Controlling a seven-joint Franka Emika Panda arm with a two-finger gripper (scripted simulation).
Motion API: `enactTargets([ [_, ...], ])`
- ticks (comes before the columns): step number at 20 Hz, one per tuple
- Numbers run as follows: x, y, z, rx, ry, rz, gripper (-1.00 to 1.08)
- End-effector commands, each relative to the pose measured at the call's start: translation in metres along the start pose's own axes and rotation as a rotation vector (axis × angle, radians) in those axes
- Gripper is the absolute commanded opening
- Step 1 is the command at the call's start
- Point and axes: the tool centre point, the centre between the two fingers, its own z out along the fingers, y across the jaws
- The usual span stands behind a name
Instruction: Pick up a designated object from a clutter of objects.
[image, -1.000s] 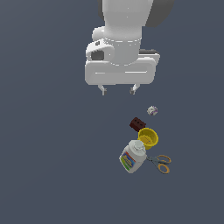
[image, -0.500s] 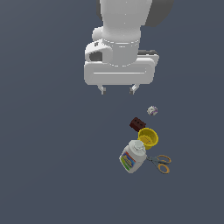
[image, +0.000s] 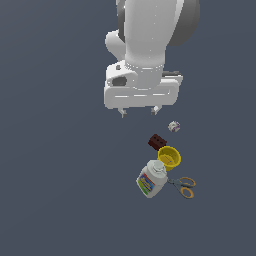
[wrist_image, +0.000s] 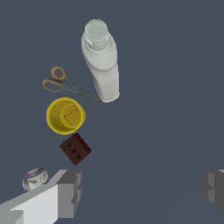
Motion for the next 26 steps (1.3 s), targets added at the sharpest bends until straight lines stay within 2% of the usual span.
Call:
enactTargets([
  [1,0.001,-0.008,0.016,-0.003,-0.003,-0.041,1.00],
  [9,-0.005,-0.046,0.092,-0.009,-0.013,-0.239,1.00],
  [17,-0.030,-0.092,0.173,0.002,-0.023,-0.470,1.00],
  [26,-0.058,-0.124,0.223,0.022,-0.026,-0.630,1.00],
])
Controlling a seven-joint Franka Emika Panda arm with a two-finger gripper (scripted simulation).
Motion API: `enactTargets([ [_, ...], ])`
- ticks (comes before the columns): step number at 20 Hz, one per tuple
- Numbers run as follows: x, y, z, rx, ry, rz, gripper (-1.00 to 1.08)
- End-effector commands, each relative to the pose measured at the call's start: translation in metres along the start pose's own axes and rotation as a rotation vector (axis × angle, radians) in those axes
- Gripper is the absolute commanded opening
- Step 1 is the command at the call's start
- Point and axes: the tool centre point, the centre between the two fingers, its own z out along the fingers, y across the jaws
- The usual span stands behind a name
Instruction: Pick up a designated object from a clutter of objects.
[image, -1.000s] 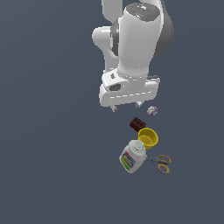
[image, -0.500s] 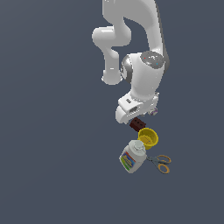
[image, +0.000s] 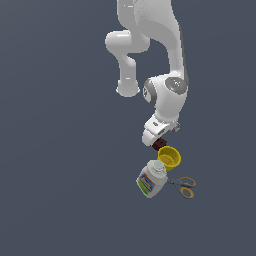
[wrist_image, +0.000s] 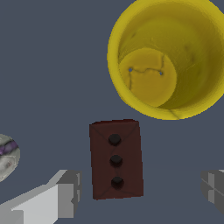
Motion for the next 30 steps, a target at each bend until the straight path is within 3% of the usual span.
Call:
enactTargets([
  [1,-0.001,-0.008,0.009,0.004,0.002,-0.031,1.00],
  [12,-0.003,-0.015,0.021,0.008,0.002,-0.056,1.00],
  [27,-0.003,-0.016,0.068,0.008,0.002,-0.060,1.00],
  [28,-0.003,-0.016,0.068,0.008,0.002,-0.060,-1.00],
  [30,-0.003,-0.016,0.068,0.008,0.002,-0.060,-1.00],
])
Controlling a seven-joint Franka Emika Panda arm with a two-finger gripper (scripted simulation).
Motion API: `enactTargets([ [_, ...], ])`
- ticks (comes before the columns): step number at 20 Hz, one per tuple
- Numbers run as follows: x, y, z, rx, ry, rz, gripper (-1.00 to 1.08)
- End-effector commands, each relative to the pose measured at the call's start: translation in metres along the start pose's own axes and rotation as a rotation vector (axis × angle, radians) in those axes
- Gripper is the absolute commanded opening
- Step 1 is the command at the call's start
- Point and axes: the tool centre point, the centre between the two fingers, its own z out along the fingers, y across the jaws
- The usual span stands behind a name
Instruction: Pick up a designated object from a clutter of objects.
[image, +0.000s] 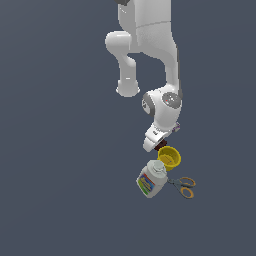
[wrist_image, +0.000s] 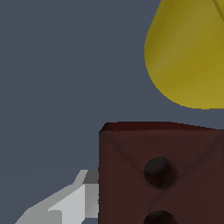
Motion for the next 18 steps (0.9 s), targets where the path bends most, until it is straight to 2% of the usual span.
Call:
enactTargets([
  [1,0.000,0.000,0.001,0.000,0.000,-0.001,-1.00],
  [11,-0.001,0.001,-0.002,0.000,0.000,0.000,-1.00],
  [18,-0.005,0.006,-0.023,-0.001,0.000,-0.001,-1.00],
])
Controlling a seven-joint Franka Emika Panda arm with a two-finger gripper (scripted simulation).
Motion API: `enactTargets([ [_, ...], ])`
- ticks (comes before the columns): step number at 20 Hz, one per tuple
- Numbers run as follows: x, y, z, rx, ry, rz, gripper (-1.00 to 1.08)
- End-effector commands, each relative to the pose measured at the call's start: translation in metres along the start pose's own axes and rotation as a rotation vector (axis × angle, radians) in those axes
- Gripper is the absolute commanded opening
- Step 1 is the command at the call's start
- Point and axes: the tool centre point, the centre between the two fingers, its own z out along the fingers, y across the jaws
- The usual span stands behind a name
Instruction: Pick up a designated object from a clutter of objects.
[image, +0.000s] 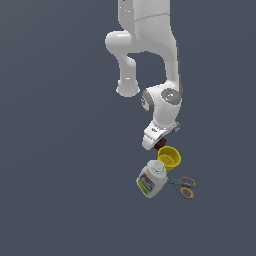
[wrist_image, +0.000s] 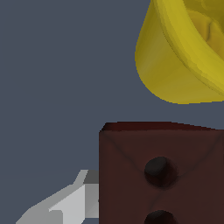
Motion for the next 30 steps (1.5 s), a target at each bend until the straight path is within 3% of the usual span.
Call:
enactTargets([
  [1,-0.002,0.003,-0.011,-0.002,0.002,0.000,-1.00],
  [10,-0.017,0.019,-0.076,-0.001,0.002,-0.001,-1.00],
  [30,-0.061,0.068,-0.275,0.003,0.005,-0.002,-1.00],
])
